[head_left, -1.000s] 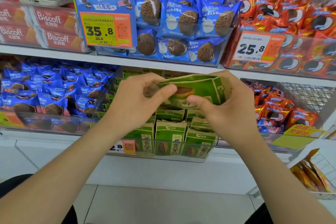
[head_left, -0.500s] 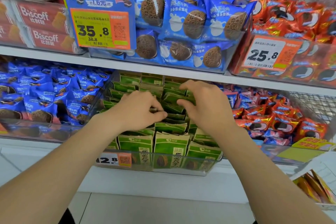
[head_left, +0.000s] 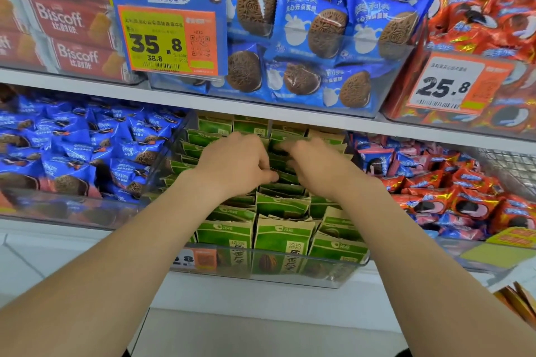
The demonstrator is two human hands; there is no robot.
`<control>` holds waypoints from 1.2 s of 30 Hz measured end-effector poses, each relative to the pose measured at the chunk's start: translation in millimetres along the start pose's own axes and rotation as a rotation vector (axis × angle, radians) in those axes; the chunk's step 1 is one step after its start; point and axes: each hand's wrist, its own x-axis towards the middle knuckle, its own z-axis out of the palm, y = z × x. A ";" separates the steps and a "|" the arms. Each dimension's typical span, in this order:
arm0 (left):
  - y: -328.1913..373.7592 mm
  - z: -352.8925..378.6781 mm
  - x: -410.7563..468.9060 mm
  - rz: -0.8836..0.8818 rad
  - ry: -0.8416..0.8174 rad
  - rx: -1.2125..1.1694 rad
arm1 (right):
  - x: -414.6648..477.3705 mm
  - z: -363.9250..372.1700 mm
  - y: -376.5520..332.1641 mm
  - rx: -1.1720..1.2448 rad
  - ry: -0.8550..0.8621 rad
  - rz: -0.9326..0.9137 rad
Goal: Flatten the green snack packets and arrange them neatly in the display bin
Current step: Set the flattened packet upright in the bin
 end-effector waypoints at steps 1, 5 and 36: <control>1.7 -0.6 0.5 0.005 -0.015 0.053 | -3.8 -0.5 1.4 0.103 0.036 -0.021; 5.6 -3.4 -1.4 -0.014 -0.018 0.261 | -18.8 -5.3 16.0 0.190 0.085 -0.045; -2.1 13.3 4.0 -0.045 -0.072 0.037 | 3.3 10.4 -3.8 0.070 0.210 0.061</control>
